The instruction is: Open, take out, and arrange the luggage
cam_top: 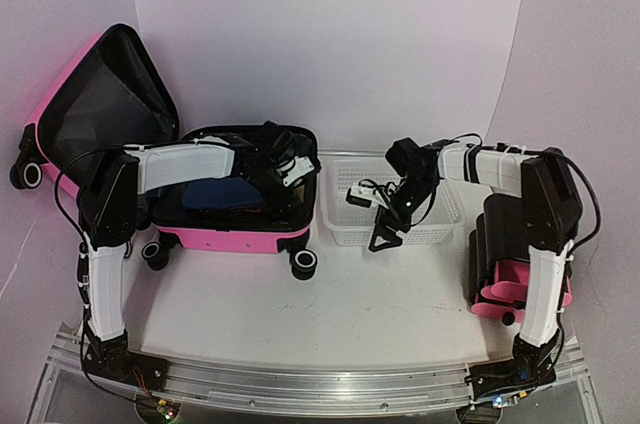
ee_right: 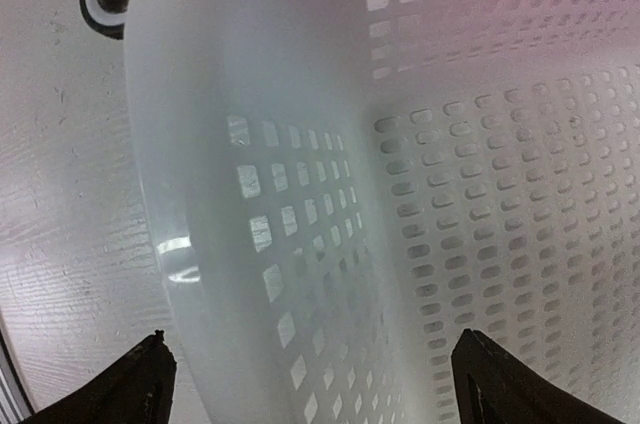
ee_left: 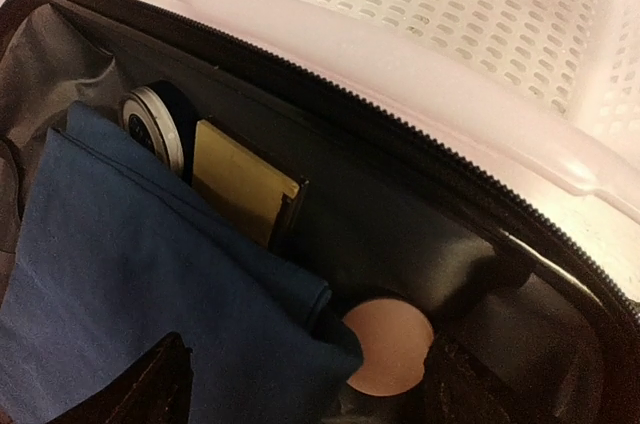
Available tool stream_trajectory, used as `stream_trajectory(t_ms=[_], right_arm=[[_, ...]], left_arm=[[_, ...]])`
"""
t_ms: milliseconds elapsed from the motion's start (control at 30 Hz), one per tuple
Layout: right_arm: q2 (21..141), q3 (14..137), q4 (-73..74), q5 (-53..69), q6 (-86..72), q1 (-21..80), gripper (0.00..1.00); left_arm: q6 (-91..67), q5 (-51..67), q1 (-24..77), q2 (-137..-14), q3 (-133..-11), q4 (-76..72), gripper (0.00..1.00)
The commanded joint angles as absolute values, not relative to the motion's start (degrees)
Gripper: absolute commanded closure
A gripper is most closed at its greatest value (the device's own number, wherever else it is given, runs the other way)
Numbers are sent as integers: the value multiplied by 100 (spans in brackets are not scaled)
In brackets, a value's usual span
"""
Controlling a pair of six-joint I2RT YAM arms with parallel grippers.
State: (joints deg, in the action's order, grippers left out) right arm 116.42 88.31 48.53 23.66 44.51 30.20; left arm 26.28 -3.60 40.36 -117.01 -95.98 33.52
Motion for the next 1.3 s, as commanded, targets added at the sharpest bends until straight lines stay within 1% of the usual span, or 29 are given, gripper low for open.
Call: stream_trajectory(t_ms=[0, 100, 167, 267, 367, 433, 533, 633, 800, 900, 1033, 1167, 1267], right_arm=[[10555, 8431, 3921, 2196, 2813, 3015, 2], [10360, 8517, 3893, 1613, 1581, 3015, 2], [10326, 8803, 4217, 1048, 826, 3016, 2], [10162, 9089, 4852, 1068, 291, 3019, 2], [9718, 8772, 4753, 815, -115, 3008, 2], [9465, 8503, 4423, 563, -496, 3010, 2], [9416, 8528, 4238, 774, -868, 3007, 2], [9732, 8980, 4257, 775, -1467, 3006, 2], [10445, 9816, 4229, 1098, -2541, 3006, 2], [11066, 10536, 4229, 1153, -3451, 3007, 2], [11876, 11477, 4029, 1747, -4614, 3007, 2], [12496, 11830, 2887, 2401, -6004, 3031, 7], [12876, 12367, 2725, 2262, -6306, 3157, 7]], left_arm=[[3014, -461, 4080, -11807, -10031, 3260, 21], [3142, -684, 4129, -11975, -10098, 3244, 23], [3187, -887, 4139, -12071, -10139, 3243, 27], [3241, -1062, 4140, -12149, -10216, 3247, 32], [3260, -1171, 4140, -12173, -10265, 3243, 38], [3258, -1233, 4140, -12181, -10275, 3241, 43], [3115, -1459, 4144, -12166, -10339, 3214, 56], [2756, -1485, 4112, -12028, -10327, 3097, 68], [2049, -951, 3909, -11722, -10247, 2914, 80], [1846, -705, 3803, -11622, -10199, 2907, 92], [1417, -297, 3575, -11398, -9972, 2753, 97], [985, 427, 3279, -11097, -9557, 2404, 99], [838, 839, 3123, -10878, -9299, 2140, 99]])
